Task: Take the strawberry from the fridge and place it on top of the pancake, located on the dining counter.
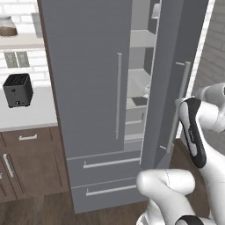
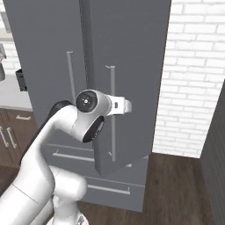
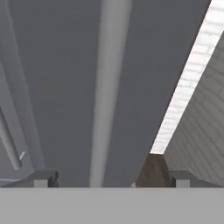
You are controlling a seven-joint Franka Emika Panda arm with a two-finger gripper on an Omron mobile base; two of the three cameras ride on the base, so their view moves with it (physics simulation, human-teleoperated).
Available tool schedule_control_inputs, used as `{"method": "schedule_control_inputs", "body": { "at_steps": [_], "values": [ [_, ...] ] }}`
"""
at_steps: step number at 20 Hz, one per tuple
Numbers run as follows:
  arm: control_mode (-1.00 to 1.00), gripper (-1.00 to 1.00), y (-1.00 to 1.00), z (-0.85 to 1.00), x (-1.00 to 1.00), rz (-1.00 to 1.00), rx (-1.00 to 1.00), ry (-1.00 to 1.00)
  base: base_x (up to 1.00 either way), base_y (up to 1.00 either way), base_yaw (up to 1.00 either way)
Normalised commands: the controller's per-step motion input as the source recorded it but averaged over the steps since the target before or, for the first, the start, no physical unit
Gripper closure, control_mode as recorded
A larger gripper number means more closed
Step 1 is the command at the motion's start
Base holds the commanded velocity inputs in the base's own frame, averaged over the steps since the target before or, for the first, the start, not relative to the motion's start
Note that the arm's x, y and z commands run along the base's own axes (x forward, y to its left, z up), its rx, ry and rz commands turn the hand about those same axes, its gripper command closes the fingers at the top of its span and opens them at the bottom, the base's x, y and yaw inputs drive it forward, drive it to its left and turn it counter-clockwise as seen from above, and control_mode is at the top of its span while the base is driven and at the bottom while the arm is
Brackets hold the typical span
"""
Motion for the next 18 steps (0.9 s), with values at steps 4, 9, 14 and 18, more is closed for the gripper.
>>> {"method": "schedule_control_inputs", "body": {
  "at_steps": [4,9,14,18],
  "values": [
    [-1.00,-1.00,0.15,0.47,-0.71,-0.01,-0.33,-0.02,0.00,0.00,0.00],
    [-1.00,-1.00,0.48,0.47,-0.44,-0.04,-0.35,0.00,0.00,0.00,0.00],
    [-1.00,-1.00,0.63,0.50,-0.10,0.00,-0.31,0.03,0.00,0.00,0.00],
    [-1.00,-1.00,0.62,0.25,0.00,0.00,-0.30,0.13,0.00,0.00,0.00]
  ]
}}
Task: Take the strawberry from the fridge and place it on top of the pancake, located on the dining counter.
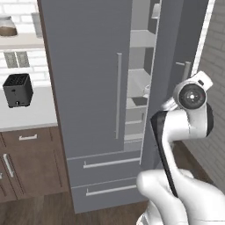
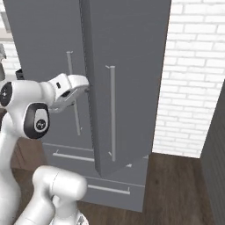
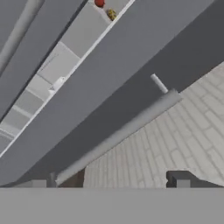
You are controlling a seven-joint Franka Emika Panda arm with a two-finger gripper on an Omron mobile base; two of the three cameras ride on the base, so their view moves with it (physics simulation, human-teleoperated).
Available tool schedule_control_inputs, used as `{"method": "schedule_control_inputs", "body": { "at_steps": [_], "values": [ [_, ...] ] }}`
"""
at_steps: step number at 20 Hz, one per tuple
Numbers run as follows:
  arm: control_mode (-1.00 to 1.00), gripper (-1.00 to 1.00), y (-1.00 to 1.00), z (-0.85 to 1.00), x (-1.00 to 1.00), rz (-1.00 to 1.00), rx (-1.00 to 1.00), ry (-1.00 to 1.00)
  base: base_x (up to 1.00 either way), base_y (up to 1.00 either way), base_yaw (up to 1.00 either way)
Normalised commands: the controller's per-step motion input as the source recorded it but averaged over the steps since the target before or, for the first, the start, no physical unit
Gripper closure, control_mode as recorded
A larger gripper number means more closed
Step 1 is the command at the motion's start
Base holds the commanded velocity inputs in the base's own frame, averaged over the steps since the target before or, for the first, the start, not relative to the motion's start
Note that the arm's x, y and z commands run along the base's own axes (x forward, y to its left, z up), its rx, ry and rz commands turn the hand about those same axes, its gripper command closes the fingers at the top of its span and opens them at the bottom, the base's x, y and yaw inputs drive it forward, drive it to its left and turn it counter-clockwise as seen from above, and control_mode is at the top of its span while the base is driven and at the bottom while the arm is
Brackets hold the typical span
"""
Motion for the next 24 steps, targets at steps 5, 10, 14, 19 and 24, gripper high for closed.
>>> {"method": "schedule_control_inputs", "body": {
  "at_steps": [5,10,14,19,24],
  "values": [
    [-1.00,-1.00,0.73,0.05,0.16,0.00,-0.34,0.25,0.00,0.00,0.00],
    [-1.00,-1.00,0.57,-0.05,0.44,0.00,-0.33,0.26,0.00,0.00,0.00],
    [-1.00,-1.00,0.18,-0.26,0.61,0.00,-0.24,0.18,0.00,0.00,0.00],
    [-1.00,-1.00,0.12,-0.46,0.67,-0.01,-0.22,0.17,0.00,0.00,0.00],
    [-1.00,-1.00,0.00,-0.55,0.72,-0.08,-0.08,0.08,0.00,0.00,0.00]
  ]
}}
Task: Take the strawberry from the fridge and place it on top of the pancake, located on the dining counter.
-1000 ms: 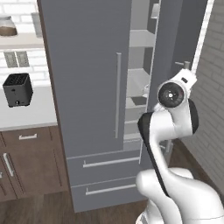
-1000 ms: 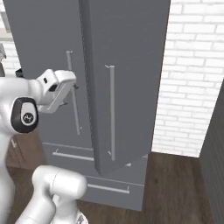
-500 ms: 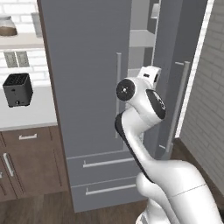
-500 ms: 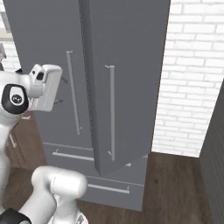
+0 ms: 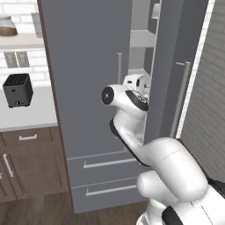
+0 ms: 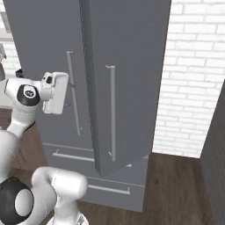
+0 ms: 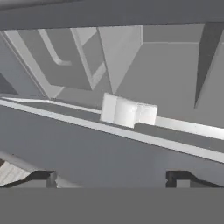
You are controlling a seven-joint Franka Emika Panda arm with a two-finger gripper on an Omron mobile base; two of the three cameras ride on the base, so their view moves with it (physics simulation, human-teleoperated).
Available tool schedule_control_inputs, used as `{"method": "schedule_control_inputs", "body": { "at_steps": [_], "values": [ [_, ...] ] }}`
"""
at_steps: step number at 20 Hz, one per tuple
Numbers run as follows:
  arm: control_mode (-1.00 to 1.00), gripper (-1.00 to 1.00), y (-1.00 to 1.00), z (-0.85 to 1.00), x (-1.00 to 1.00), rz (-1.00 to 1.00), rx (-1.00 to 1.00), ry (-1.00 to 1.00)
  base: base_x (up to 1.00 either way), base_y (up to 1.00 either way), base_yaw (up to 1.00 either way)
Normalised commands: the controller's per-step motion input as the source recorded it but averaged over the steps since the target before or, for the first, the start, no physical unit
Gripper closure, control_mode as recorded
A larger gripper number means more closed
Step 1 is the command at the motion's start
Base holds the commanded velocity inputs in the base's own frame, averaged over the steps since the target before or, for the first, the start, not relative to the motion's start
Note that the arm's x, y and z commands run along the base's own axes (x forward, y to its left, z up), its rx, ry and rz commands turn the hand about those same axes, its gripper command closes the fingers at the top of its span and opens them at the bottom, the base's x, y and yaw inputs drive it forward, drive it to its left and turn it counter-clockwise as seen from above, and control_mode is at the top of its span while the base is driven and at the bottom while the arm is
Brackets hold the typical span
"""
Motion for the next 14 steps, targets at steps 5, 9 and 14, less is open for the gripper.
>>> {"method": "schedule_control_inputs", "body": {
  "at_steps": [5,9,14],
  "values": [
    [-1.00,-1.00,-0.01,-0.17,0.78,-0.01,0.00,0.14,0.00,0.00,0.00],
    [-1.00,-1.00,-0.33,0.00,0.38,0.00,0.00,0.03,0.00,0.00,0.00],
    [-1.00,-1.00,-0.62,0.00,0.06,0.00,0.00,0.00,0.00,0.00,0.00]
  ]
}}
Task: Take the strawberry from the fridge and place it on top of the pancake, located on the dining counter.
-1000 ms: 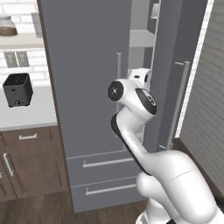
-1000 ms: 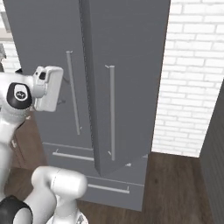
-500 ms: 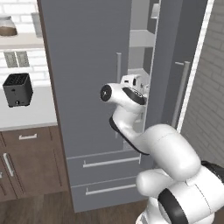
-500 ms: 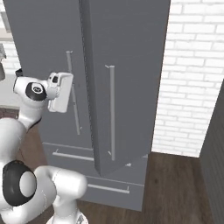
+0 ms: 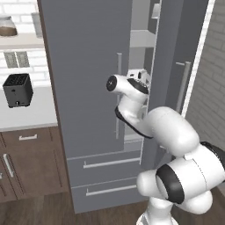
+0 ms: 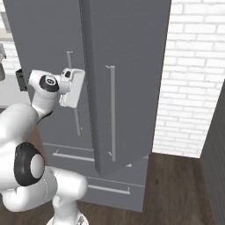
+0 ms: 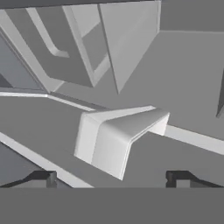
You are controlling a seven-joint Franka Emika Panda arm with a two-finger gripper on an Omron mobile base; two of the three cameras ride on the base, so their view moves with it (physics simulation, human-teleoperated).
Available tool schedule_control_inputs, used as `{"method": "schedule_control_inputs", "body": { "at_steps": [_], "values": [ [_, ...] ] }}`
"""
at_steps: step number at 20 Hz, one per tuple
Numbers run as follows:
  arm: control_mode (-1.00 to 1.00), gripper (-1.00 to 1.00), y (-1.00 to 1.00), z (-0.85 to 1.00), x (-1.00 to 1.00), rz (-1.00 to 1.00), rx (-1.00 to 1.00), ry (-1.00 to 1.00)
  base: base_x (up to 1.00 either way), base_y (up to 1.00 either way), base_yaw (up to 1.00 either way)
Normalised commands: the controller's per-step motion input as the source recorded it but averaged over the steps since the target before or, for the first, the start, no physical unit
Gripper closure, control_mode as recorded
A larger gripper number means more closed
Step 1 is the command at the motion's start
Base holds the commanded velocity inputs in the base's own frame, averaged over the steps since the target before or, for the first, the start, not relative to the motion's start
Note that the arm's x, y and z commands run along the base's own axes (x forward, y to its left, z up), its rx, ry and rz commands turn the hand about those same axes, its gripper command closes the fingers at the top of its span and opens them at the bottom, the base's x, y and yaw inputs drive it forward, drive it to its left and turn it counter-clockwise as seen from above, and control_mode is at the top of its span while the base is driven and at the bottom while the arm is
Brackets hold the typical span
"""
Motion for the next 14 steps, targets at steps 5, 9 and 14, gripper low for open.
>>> {"method": "schedule_control_inputs", "body": {
  "at_steps": [5,9,14],
  "values": [
    [-1.00,-1.00,-0.69,0.00,-0.05,-0.02,0.00,0.00,0.00,0.00,0.00],
    [-1.00,-1.00,-0.75,0.00,-0.36,-0.05,0.00,0.00,0.00,0.00,0.00],
    [-1.00,-1.00,-0.87,0.00,-0.39,-0.07,0.02,0.00,0.00,0.00,0.00]
  ]
}}
